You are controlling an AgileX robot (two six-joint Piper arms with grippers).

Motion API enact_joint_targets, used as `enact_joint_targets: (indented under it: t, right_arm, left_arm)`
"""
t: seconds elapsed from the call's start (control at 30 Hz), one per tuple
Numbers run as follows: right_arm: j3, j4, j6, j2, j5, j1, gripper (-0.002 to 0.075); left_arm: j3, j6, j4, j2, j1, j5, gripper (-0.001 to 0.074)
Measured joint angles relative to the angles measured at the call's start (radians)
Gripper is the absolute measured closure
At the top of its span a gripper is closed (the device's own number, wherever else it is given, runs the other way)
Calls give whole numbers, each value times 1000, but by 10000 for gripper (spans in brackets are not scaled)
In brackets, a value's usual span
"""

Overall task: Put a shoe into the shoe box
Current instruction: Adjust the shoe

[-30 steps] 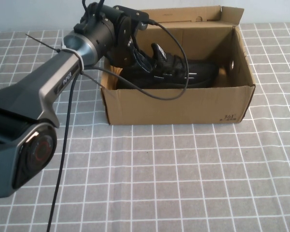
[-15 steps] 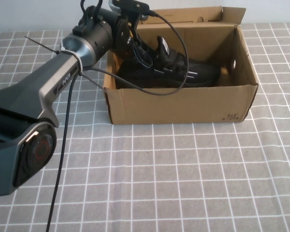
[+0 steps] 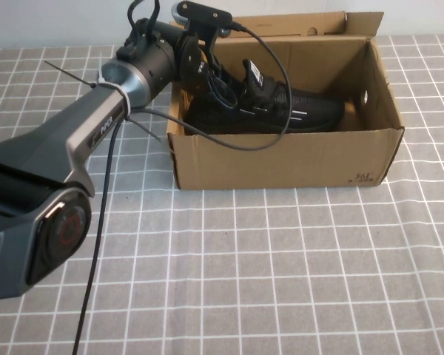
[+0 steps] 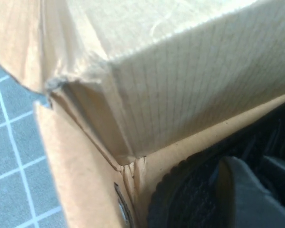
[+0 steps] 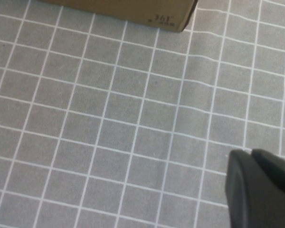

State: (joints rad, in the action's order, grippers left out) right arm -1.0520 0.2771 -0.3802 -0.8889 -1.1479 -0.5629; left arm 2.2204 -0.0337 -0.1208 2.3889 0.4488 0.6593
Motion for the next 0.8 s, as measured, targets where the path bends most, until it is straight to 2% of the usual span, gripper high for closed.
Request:
enact_joint_targets:
  t: [0.1,0.23,0.3,0.47,0.63,0.8]
  right_arm:
    - [0,-6,7,0,0,0,742]
    - [0,-10,13,0,0,0,742]
    - [0,-14,15,0,0,0,742]
    - [0,-22,15,0,0,0,742]
    - [0,-26,18,0,0,0,742]
    - [7,-29,24,0,18,0,742]
  left_arm:
    - [0,-4,3,0,0,10,582]
    - [0,-4,19,-4,2,38,385]
    - [0,-4,21,-17,3,63,329]
    - [0,-4,56,-98,2,111,288]
    - [10,-44,231,-185,2,191,283]
    - [14,-110,382,-178,2,221,283]
